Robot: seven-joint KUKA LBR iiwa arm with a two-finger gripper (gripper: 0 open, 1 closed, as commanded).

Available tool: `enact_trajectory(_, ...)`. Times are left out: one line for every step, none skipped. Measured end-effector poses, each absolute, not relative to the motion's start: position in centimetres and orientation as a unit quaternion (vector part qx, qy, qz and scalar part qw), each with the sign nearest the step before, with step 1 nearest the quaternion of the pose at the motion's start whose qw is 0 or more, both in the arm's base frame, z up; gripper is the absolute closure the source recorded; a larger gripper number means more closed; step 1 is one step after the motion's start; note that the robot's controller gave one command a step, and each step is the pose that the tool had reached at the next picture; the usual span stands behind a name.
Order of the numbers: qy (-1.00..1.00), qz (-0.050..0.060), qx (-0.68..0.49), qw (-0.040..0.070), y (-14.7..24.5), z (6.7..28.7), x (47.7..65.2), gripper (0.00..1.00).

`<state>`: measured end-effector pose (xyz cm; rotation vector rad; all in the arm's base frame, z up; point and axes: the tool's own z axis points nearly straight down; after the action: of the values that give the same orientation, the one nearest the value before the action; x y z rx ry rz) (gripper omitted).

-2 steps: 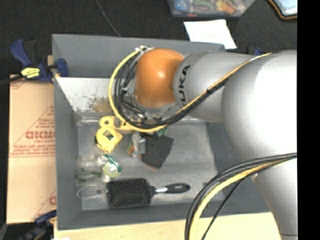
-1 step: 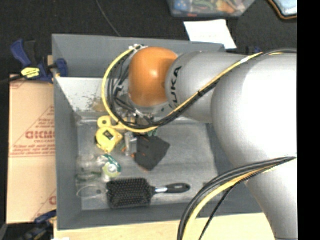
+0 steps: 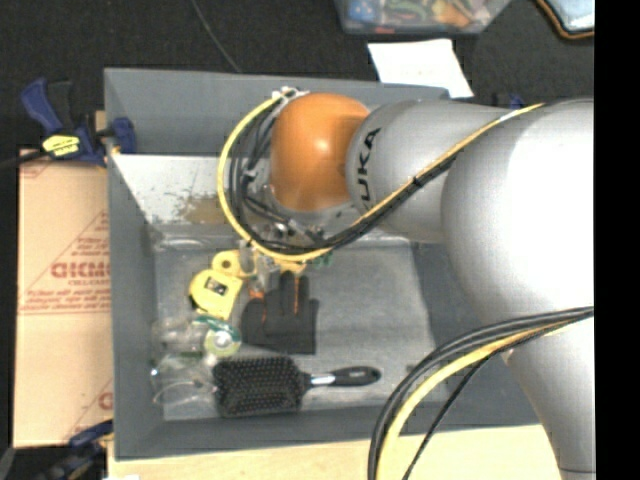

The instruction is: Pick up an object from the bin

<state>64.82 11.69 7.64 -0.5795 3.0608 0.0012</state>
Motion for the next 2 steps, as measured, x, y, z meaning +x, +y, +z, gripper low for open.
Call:
enact_trajectory(0.983, 0.0, -0.186, 0.013, 11.69, 7.65, 64.82, 1.0)
enact_trajectory(0.983, 0.001, -0.185, 0.015, 11.67, 7.85, 64.9, 1.0)
